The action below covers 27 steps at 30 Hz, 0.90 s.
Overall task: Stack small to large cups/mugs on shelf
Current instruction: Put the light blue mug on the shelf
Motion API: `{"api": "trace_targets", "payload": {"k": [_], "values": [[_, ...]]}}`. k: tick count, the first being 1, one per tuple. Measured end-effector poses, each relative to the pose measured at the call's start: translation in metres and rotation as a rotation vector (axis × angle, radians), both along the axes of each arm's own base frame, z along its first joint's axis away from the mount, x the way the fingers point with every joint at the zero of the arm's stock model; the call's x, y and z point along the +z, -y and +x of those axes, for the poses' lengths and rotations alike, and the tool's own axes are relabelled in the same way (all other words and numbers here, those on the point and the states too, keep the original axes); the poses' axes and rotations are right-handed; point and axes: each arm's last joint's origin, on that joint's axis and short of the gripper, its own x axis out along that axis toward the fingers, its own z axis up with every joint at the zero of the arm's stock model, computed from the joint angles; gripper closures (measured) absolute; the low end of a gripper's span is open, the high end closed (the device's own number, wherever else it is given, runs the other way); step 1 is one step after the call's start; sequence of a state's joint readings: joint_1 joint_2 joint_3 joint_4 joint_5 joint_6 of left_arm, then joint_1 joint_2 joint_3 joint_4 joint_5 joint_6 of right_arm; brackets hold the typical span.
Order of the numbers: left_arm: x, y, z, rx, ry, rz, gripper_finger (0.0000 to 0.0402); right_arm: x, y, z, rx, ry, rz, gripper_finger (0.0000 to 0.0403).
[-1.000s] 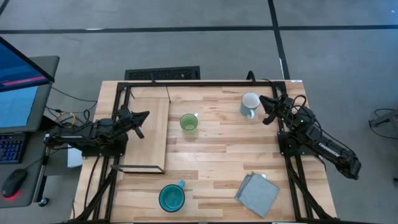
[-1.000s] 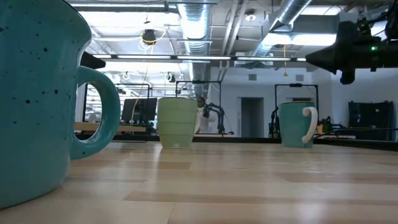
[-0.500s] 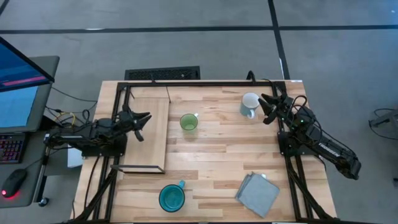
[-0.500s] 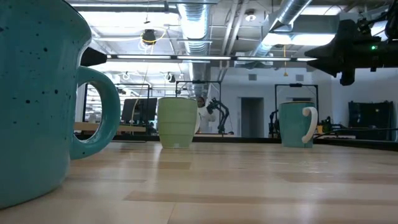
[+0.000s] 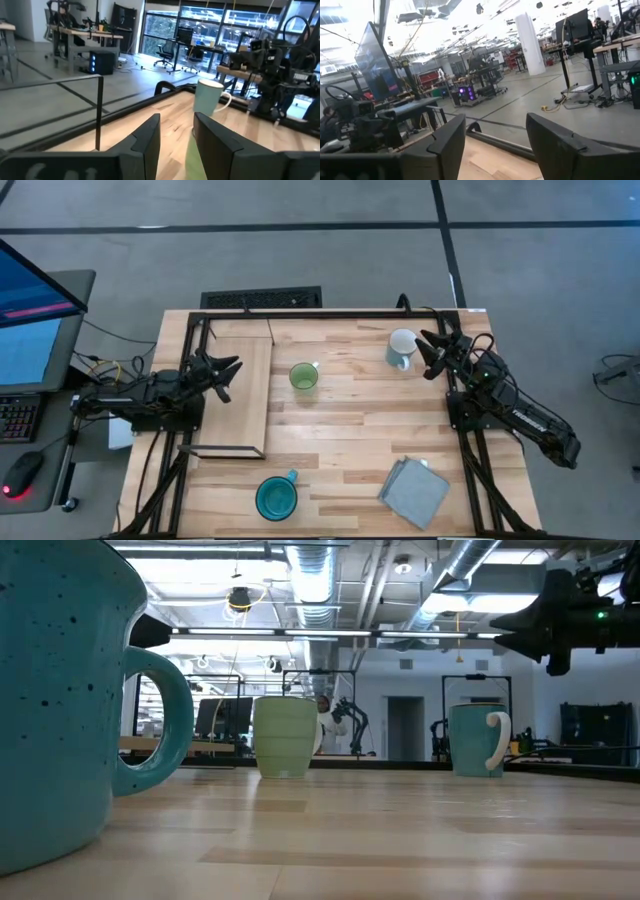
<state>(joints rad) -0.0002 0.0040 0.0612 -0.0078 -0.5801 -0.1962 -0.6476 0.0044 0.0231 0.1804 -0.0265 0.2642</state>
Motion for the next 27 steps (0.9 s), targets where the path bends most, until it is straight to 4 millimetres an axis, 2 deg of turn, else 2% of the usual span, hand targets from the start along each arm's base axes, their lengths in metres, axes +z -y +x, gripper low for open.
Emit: {"api": "trace_targets", "payload": {"k": [9,12,18,23,27], "values": [[0.000,0.000,0.000,-0.001,0.008,-0.009,0.0293,0.004,0.000,-0.001,-0.001,0.037,-0.020,0.0173],[0.000,0.000,0.000,0.000,0.010,-0.009,0.0293,0.005,-0.001,-0.001,0.017,0.088,0.034,0.0173],[0.000,0.000,0.000,0.000,0.007,-0.009,0.0293,0.002,0.000,0.000,-0.005,0.032,0.013,0.0173],[0.000,0.000,0.000,0.007,0.014,-0.023,0.0293,0.013,-0.001,-0.003,-0.025,0.061,-0.063,0.0173],[0.000,0.000,0.000,0.009,0.012,-0.020,0.0293,0.036,-0.007,-0.005,0.023,0.022,-0.133,0.0173]]}}
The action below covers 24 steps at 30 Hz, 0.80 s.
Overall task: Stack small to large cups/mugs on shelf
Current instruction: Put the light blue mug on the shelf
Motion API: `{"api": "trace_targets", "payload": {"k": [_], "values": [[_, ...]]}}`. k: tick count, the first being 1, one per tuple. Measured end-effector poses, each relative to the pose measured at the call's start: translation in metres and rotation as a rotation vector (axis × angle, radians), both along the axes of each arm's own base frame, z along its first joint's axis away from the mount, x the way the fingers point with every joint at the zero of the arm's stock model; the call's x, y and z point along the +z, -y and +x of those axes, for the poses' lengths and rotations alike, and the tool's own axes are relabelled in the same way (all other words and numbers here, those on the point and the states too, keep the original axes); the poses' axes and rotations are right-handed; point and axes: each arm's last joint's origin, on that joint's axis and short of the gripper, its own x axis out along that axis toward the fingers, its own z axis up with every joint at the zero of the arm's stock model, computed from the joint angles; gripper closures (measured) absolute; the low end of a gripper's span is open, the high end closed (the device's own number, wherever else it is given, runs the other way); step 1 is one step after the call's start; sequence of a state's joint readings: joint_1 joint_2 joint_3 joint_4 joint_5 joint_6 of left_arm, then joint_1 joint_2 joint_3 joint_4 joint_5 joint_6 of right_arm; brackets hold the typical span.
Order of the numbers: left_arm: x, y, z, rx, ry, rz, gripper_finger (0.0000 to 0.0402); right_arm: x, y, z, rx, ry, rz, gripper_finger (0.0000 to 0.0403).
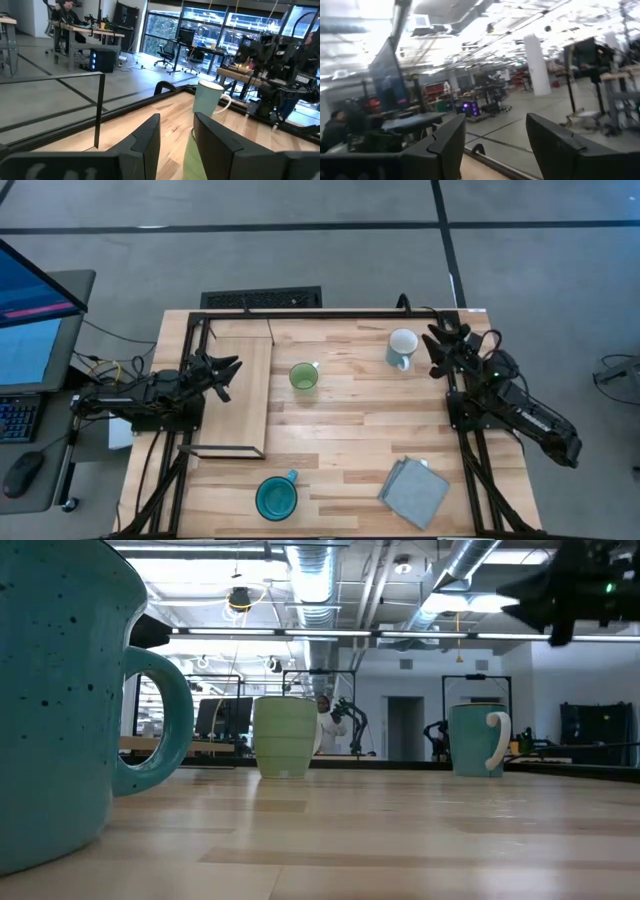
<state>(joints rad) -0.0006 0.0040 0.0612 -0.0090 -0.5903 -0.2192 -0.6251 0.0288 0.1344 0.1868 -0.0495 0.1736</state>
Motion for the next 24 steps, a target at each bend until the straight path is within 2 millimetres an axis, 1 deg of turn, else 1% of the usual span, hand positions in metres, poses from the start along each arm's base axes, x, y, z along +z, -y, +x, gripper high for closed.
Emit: {"api": "trace_targets", "payload": {"k": [5,7,10,13,17,22,24], "values": [[0.000,-0.001,0.000,0.026,-0.013,0.017,0.0293,0.038,-0.006,-0.001,0.042,-0.030,-0.018,0.0173],[0.000,-0.001,-0.001,0.043,-0.014,0.017,0.0293,0.052,-0.006,0.002,0.059,-0.058,-0.024,0.0173],[0.000,-0.001,-0.001,0.051,-0.014,0.016,0.0292,0.072,-0.005,0.010,0.091,-0.106,-0.029,0.0173],[0.000,-0.001,-0.001,0.052,-0.015,0.016,0.0293,0.086,-0.002,0.025,0.136,-0.172,-0.014,0.0173],[0.000,-0.001,-0.001,0.052,-0.015,0.017,0.0293,0.093,0.005,0.055,0.195,-0.263,0.032,0.0173],[0.000,-0.001,-0.001,0.052,-0.015,0.017,0.0292,0.080,0.013,0.097,0.253,-0.416,0.106,0.0173],[0.000,-0.001,-0.001,0.052,-0.015,0.017,0.0292,0.078,0.015,0.111,0.272,-0.444,0.127,0.0173]]}}
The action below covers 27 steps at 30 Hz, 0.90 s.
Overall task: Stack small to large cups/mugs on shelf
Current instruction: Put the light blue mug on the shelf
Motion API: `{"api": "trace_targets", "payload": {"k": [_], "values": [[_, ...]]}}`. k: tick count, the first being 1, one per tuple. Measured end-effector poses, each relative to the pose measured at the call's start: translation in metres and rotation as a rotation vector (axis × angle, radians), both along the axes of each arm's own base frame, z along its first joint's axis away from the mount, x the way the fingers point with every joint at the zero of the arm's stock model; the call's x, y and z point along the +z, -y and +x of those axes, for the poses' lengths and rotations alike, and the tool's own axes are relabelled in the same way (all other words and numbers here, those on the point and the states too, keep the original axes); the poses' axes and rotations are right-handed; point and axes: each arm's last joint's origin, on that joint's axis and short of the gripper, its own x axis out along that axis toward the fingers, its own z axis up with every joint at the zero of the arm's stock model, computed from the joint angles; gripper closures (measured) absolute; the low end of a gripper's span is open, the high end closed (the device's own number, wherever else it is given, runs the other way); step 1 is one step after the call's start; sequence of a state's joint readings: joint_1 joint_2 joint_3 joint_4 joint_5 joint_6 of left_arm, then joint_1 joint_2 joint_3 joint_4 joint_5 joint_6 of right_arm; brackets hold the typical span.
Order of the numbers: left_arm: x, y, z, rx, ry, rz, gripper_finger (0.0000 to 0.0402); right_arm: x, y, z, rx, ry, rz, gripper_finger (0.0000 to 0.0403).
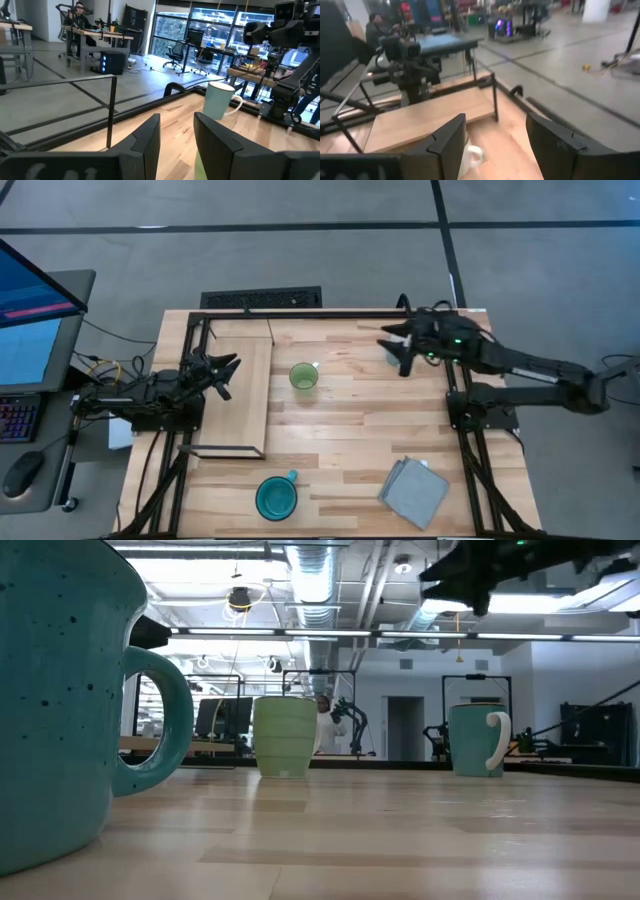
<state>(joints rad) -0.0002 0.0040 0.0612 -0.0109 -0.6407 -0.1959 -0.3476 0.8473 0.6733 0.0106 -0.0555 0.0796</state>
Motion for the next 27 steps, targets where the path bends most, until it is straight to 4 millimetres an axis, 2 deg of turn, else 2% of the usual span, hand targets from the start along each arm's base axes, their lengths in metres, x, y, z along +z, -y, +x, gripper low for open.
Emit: {"api": "trace_targets", "payload": {"k": [5,9,14,19,27], "values": [[0.000,0.000,0.000,-0.001,0.010,-0.014,0.0292,-0.005,-0.001,0.032,0.057,-0.065,-0.002,0.0173],[-0.001,0.000,0.000,-0.009,0.007,-0.024,0.0292,0.002,-0.002,0.052,0.087,0.000,-0.025,0.0173],[-0.006,0.001,0.001,-0.028,-0.044,-0.028,0.0292,0.001,-0.002,0.073,0.103,0.046,-0.040,0.0173],[-0.006,0.001,0.000,-0.035,-0.056,-0.029,0.0292,-0.014,0.004,0.090,0.097,0.030,-0.036,0.0173],[-0.007,0.001,0.000,-0.034,-0.062,-0.026,0.0292,-0.044,0.007,0.110,0.088,-0.047,0.075,0.0173]]}}
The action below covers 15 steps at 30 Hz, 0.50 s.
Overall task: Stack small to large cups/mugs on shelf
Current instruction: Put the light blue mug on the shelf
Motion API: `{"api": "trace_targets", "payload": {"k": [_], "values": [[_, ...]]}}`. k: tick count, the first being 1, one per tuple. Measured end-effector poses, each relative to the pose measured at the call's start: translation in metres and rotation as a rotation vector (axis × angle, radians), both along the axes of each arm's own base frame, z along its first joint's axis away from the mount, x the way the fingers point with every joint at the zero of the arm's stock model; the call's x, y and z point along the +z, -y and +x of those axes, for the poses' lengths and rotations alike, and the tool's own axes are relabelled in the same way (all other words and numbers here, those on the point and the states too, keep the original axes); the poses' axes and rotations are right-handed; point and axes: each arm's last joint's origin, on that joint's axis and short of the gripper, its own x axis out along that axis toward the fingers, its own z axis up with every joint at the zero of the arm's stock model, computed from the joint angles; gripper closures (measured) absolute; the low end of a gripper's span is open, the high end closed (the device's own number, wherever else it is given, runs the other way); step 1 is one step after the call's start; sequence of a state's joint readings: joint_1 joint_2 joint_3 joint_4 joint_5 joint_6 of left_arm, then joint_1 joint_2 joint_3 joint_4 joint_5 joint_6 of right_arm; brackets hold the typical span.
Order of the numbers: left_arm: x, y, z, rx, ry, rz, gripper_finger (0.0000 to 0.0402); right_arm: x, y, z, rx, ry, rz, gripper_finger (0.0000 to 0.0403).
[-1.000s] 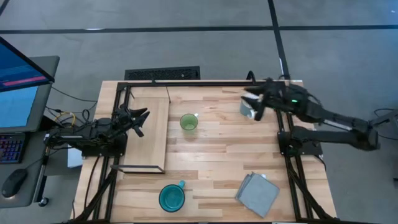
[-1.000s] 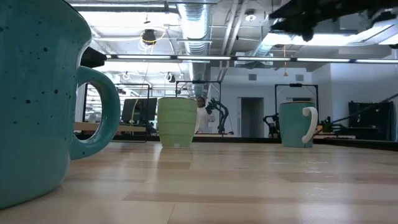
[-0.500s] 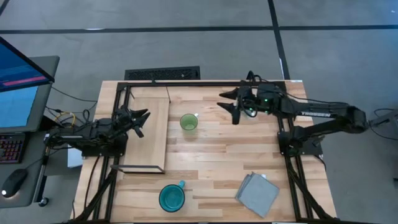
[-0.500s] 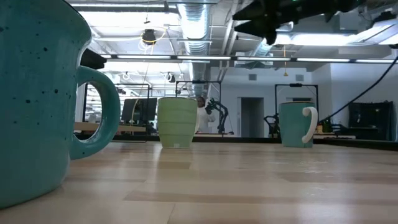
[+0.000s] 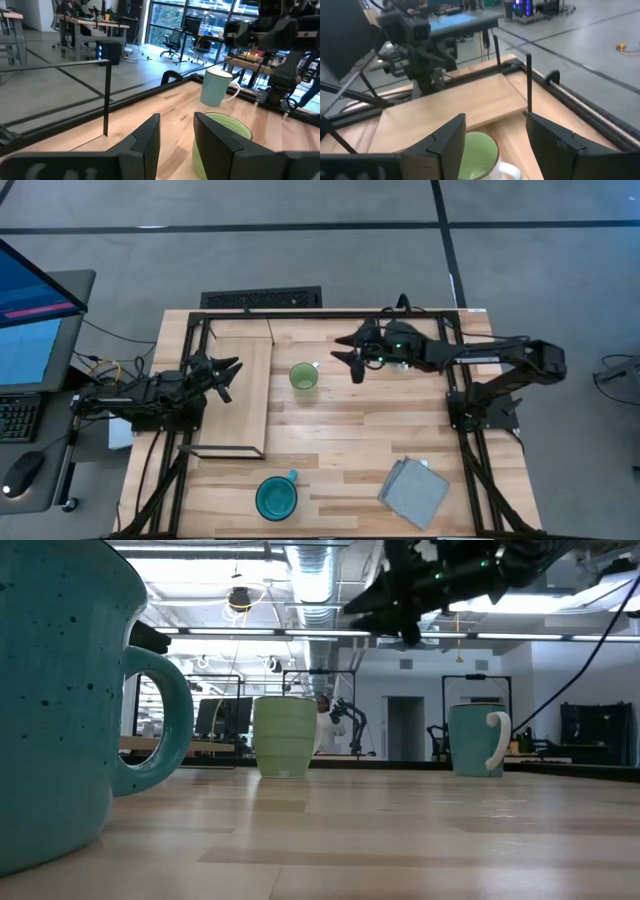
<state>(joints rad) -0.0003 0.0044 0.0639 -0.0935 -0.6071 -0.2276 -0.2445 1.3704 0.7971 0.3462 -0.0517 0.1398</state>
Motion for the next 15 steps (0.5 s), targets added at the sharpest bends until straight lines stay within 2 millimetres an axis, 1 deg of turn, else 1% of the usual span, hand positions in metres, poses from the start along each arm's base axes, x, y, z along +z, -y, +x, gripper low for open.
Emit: {"api": "trace_targets", "payload": {"k": [5,12,15], "values": [[0.000,0.000,0.000,0.000,-0.004,0.005,0.0292,-0.013,-0.003,0.008,0.014,-0.043,0.027,0.0173],[0.000,0.000,0.000,0.011,-0.040,0.053,0.0292,-0.023,-0.007,0.013,0.024,-0.083,0.045,0.0173],[0.000,-0.001,-0.001,0.029,-0.042,0.054,0.0292,-0.024,-0.007,0.013,0.027,-0.084,0.037,0.0173]]}}
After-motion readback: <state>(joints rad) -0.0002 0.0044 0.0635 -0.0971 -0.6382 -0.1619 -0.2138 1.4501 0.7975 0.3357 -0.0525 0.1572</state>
